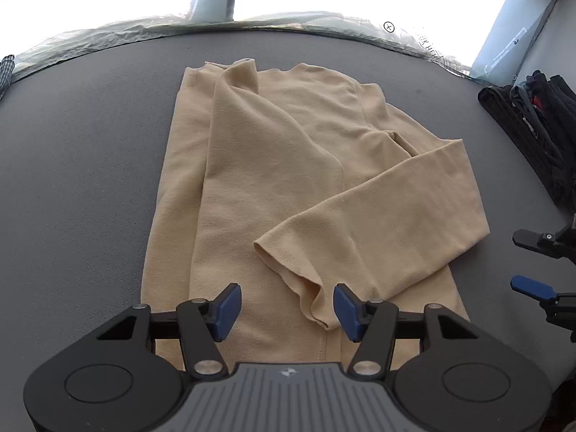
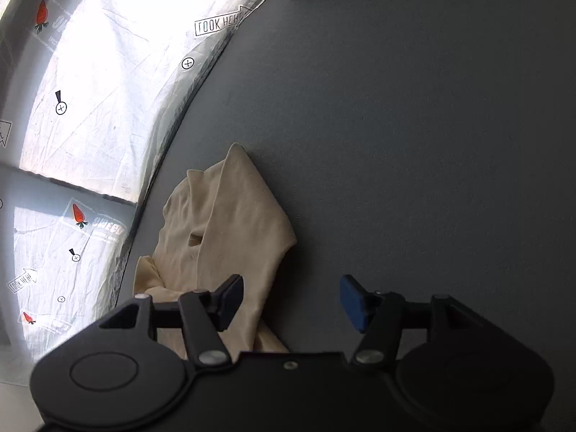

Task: Fold clothes

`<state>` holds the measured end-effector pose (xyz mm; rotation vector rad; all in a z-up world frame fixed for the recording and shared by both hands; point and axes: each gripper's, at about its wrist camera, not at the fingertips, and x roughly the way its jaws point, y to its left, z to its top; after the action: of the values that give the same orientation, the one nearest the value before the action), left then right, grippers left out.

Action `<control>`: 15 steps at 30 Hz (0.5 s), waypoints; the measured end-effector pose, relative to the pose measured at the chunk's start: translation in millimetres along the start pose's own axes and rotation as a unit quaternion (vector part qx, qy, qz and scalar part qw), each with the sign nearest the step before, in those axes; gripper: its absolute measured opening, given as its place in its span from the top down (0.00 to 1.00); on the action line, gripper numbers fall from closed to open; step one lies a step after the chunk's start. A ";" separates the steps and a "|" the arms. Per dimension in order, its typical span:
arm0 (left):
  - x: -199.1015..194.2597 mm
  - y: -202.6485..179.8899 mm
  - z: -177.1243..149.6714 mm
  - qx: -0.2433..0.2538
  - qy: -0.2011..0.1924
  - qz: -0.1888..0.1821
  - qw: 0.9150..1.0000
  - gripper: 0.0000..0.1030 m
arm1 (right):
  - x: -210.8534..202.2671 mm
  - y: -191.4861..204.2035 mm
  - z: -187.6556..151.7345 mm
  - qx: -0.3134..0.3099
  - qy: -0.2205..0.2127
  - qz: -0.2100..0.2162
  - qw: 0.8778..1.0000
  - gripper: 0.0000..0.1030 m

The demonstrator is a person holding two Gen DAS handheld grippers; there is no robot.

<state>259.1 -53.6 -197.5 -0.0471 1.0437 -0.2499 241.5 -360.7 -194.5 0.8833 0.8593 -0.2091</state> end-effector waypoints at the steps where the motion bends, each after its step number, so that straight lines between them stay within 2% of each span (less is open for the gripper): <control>1: 3.5 -2.1 1.9 -0.001 0.002 0.003 1.000 0.44 | -3.4 2.7 0.8 -0.047 -0.013 -0.029 0.998 0.25; 5: 17.7 -10.3 9.6 -0.007 0.008 0.015 1.000 0.43 | -5.3 5.1 0.1 -0.102 -0.019 -0.052 0.993 0.18; 7: 23.5 -14.5 13.1 -0.006 0.011 0.021 1.000 0.46 | -5.7 5.8 -0.5 -0.122 -0.020 -0.058 0.991 0.17; 8: 23.3 -16.9 14.1 0.002 0.010 0.024 1.000 0.51 | -5.8 6.2 -0.8 -0.133 -0.021 -0.061 0.989 0.16; 9: 23.1 -19.2 15.2 0.010 0.009 0.027 1.000 0.67 | -6.0 6.5 -1.1 -0.143 -0.021 -0.064 0.987 0.16; 10: 22.9 -21.6 16.2 0.017 0.008 0.030 0.999 0.87 | -6.2 6.9 -1.3 -0.153 -0.022 -0.067 0.986 0.14; 11: 22.6 -24.0 17.3 0.025 0.007 0.033 0.999 0.95 | -6.4 7.3 -1.6 -0.163 -0.022 -0.070 0.984 0.14; 13: 20.9 -28.0 19.1 0.039 0.003 0.037 0.999 0.96 | -6.8 8.0 -2.2 -0.183 -0.023 -0.076 0.980 0.13; 15: 9.7 -27.7 22.2 0.042 -0.020 0.036 0.998 0.96 | -6.6 9.6 -3.9 -0.198 -0.023 -0.081 0.977 0.12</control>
<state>277.8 -84.4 -190.2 0.0610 0.9926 -0.2252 239.6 -352.8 -185.3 0.4355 0.8919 -0.1910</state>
